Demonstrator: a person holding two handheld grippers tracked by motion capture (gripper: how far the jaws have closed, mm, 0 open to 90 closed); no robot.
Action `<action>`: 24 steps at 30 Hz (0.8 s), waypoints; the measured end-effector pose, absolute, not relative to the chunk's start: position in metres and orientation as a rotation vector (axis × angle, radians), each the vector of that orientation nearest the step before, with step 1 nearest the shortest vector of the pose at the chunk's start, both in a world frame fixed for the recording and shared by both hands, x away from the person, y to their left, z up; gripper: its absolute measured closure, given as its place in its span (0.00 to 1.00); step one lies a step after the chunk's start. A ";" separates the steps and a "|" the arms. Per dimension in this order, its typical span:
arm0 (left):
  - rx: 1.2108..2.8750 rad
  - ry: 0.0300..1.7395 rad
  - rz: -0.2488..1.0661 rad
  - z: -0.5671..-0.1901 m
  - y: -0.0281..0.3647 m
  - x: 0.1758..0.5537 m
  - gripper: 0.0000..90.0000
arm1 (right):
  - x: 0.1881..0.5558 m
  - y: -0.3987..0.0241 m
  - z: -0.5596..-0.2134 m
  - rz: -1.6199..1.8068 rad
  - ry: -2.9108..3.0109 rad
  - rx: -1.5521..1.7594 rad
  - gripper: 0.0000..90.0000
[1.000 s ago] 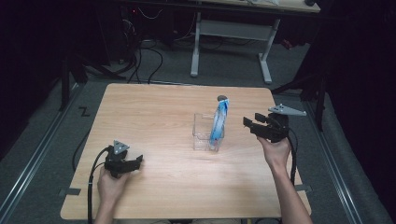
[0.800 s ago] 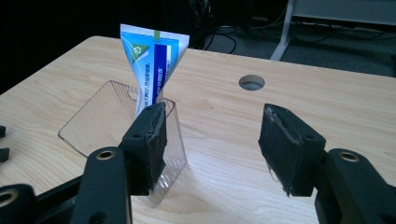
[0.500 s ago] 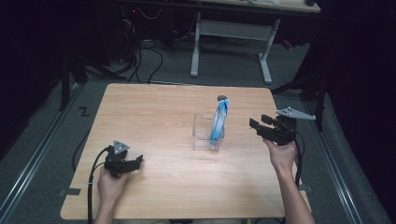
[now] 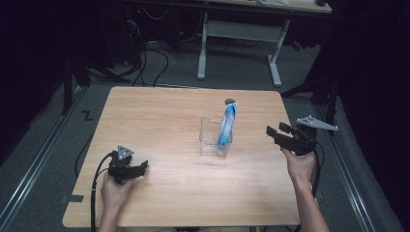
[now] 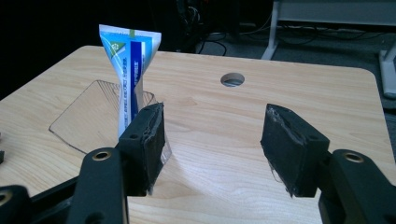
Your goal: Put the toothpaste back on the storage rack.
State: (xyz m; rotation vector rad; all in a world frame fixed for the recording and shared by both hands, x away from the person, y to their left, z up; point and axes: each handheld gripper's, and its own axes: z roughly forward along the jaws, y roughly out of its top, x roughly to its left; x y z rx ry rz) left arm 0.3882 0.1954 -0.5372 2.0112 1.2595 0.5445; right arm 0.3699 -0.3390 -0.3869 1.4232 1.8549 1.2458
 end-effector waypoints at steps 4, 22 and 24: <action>2.011 1.260 0.544 -0.537 0.195 0.388 0.28 | 0.366 -0.342 -0.388 1.239 1.853 1.423 0.44; 2.011 1.260 0.544 -0.537 0.195 0.388 0.28 | 0.352 -0.358 -0.403 1.228 1.822 1.464 0.41; 2.011 1.260 0.544 -0.537 0.195 0.388 0.28 | 0.351 -0.359 -0.405 1.224 1.819 1.467 0.41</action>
